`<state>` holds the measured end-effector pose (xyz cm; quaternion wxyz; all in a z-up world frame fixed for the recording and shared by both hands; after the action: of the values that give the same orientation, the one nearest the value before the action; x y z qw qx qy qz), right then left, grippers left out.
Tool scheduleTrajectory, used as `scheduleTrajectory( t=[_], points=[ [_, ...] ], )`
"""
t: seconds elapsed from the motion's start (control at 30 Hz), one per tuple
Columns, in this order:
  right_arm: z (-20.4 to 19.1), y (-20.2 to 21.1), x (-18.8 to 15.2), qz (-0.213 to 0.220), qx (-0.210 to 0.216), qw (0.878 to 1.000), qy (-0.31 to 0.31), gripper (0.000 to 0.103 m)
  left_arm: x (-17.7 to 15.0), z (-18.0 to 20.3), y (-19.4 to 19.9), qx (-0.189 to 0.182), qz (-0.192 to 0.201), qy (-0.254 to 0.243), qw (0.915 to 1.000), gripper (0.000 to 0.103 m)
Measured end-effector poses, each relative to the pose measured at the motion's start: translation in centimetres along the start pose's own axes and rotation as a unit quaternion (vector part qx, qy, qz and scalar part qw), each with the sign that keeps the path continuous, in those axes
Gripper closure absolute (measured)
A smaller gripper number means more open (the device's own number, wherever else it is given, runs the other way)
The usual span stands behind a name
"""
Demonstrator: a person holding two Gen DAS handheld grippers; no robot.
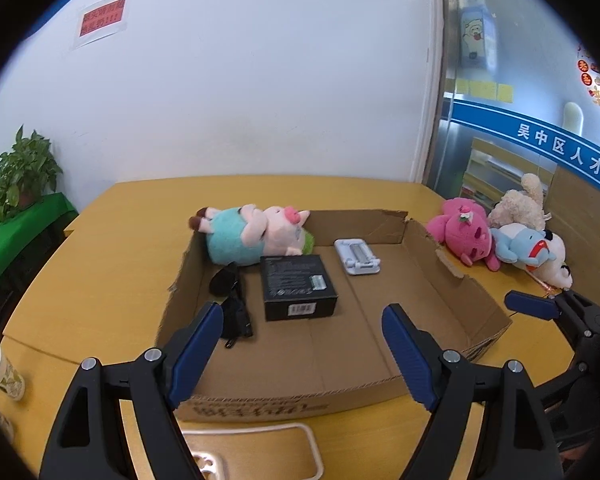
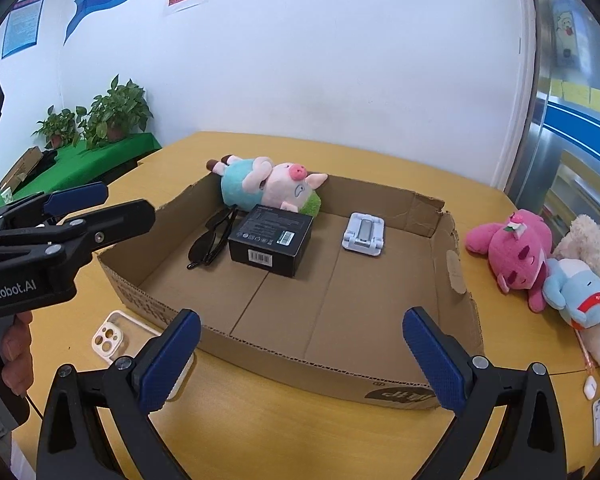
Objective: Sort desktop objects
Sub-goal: 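Lower the UGREEN box into the cardboard box and open both grippers, then move both grippers to the clear phone case and grasp its white frame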
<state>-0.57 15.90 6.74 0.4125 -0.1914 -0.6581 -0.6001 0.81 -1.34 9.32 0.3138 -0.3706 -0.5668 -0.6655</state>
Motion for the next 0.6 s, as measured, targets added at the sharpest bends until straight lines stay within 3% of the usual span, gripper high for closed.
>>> scheduleTrajectory(
  t=[0.23, 0.47, 0.6],
  points=[
    [-2.2, -1.4, -1.9, -0.031, 0.04, 0.999, 0.005, 0.0, -4.1, -5.7, 0.3, 0.023, -0.04, 0.041, 0.9981, 0.021],
    [-6.4, -4.7, -4.8, -0.086, 0.12, 0.989, 0.003, 0.0, -8.2, -10.9, -1.3, 0.026, -0.104, 0.081, 0.9909, 0.021],
    [-8.2, -6.9, -6.6, -0.115, 0.167, 0.979, -0.008, 0.001, -10.6, -12.2, -2.9, -0.015, -0.151, 0.104, 0.983, 0.023]
  ],
)
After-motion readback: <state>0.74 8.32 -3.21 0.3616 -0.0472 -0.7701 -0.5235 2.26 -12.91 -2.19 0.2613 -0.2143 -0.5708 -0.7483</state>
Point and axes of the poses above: each gripper's, at about its wrist camera, not at the fingertips, and y roughly against the way its jaws point, z to its right, x to its top, the point moved 3 cm from there along -y, roughly the way its jaws point
